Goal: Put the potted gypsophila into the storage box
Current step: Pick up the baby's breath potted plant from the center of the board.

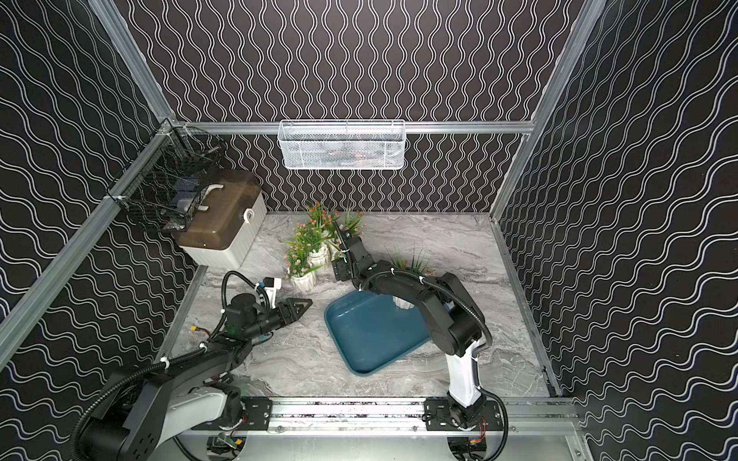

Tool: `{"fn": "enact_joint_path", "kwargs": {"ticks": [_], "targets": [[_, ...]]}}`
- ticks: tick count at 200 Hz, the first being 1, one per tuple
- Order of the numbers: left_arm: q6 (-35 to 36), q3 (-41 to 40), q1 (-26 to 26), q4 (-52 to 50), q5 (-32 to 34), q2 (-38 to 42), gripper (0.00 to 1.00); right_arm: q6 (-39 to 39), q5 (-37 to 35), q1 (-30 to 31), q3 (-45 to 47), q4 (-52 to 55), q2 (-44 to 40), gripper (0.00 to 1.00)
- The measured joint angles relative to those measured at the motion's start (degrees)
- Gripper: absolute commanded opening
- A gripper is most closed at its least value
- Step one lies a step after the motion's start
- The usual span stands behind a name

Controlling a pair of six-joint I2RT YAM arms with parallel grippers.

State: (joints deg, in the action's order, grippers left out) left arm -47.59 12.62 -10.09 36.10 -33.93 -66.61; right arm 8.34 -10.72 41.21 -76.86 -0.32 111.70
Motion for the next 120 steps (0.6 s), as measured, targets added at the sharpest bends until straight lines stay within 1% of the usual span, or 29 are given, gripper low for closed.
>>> {"fn": "enact_joint_path", "kwargs": {"ticks": [53, 120], "targets": [[0.0, 0.0, 0.0, 0.1, 0.0, -0.4, 0.70, 0.0, 0.8, 0.4, 3.6, 0.0, -5.5, 0.72], [0.0, 0.0, 0.0, 0.1, 0.0, -0.5, 0.70, -0.1, 2.8, 1.4, 6.7, 1.3, -15.7, 0.72]]}}
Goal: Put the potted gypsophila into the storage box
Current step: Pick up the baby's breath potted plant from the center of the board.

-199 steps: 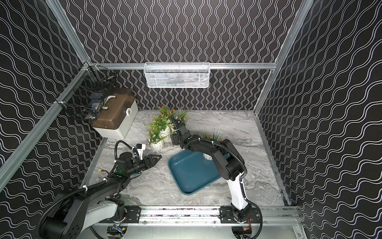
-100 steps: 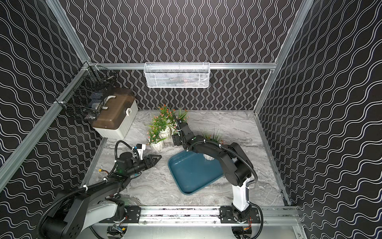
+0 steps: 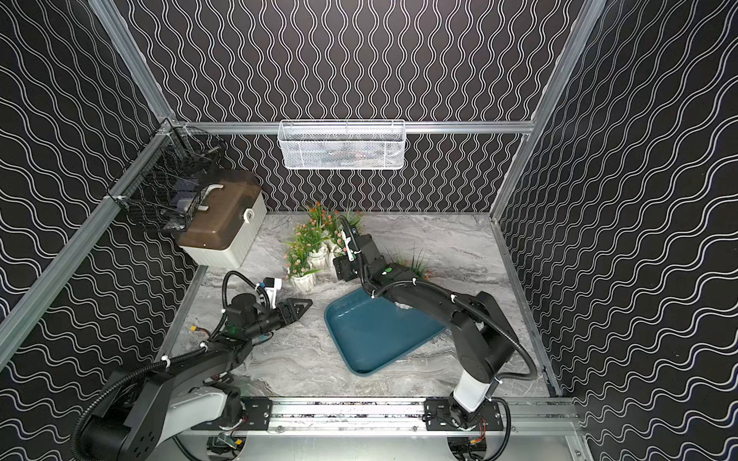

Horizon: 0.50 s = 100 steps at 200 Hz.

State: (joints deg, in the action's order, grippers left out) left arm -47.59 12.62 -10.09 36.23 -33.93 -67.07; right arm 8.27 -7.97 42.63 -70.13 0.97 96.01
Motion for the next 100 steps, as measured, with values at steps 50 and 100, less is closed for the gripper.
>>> {"fn": "enact_joint_path", "kwargs": {"ticks": [50, 100], "targets": [[0.0, 0.0, 0.0, 0.0, 0.0, 0.2, 0.70, 0.0, 2.4, 0.8, 1.9, 2.8, -7.6, 0.72], [0.0, 0.0, 0.0, 0.0, 0.0, 0.2, 0.70, -0.2, 4.2, 0.9, 3.5, 6.9, -14.3, 0.72]]}}
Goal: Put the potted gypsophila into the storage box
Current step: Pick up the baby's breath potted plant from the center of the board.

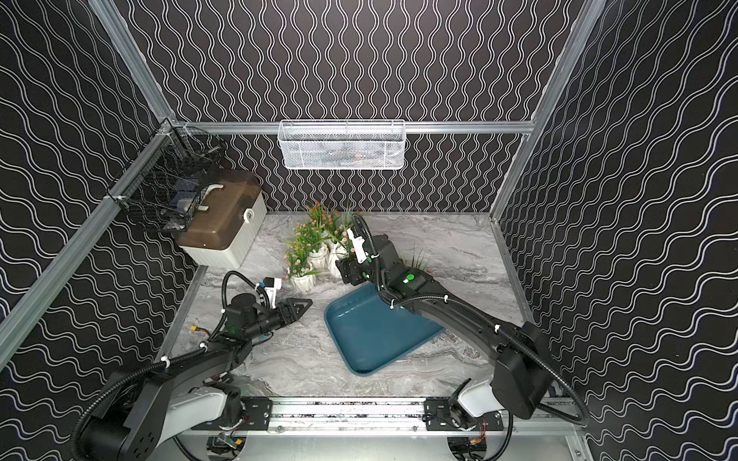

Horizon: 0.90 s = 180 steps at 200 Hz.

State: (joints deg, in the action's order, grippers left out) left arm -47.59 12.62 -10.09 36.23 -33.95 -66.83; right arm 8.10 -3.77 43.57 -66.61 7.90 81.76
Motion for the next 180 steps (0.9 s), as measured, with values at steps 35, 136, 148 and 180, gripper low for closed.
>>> {"fn": "enact_joint_path", "kwargs": {"ticks": [35, 136, 148, 180], "targets": [[0.0, 0.0, 0.0, 0.2, -0.2, 0.0, 0.70, -0.7, 0.9, 0.0, 1.4, 3.3, -4.1, 0.73], [0.0, -0.7, 0.0, 2.4, -0.8, 0.0, 0.70, -2.8, 0.4, 0.1, 5.1, 12.0, -10.9, 0.73], [0.0, -0.7, 0.0, 2.4, -0.8, 0.0, 0.70, -2.8, -0.1, 0.1, 5.6, 12.8, -11.5, 0.73], [0.0, -0.7, 0.0, 2.4, -0.8, 0.1, 0.70, -2.8, -1.2, 0.1, 7.5, 15.1, -12.8, 0.73]]}}
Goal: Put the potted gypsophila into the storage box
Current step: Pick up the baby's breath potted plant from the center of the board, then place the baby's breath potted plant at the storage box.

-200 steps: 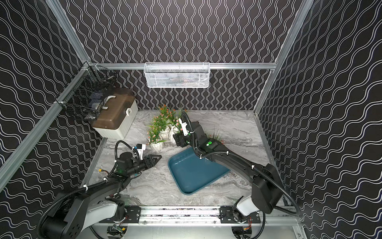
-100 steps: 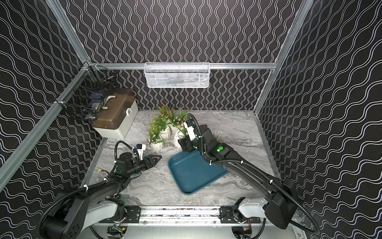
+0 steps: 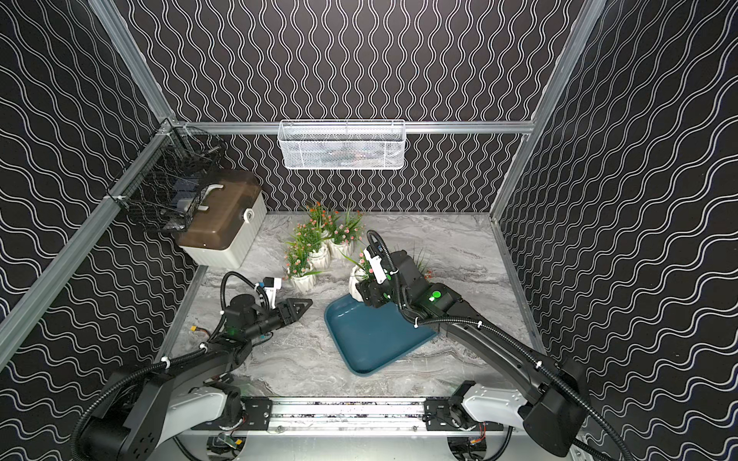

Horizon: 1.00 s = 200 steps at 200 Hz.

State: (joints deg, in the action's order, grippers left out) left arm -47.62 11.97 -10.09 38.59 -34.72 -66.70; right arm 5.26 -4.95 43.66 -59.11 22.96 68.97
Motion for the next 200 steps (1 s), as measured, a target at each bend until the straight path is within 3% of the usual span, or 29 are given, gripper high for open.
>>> {"fn": "enact_joint_path", "kwargs": {"ticks": [115, 200], "targets": [[0.0, -0.6, 0.0, 0.9, -0.2, 0.1, 0.70, -0.2, -2.3, -0.2, 10.2, -1.4, 0.3, 0.73], [-4.0, -4.5, 0.0, 18.8, -4.3, -0.3, 0.69, -0.3, -3.6, -1.1, 17.7, -11.1, 2.8, 0.74]]}}
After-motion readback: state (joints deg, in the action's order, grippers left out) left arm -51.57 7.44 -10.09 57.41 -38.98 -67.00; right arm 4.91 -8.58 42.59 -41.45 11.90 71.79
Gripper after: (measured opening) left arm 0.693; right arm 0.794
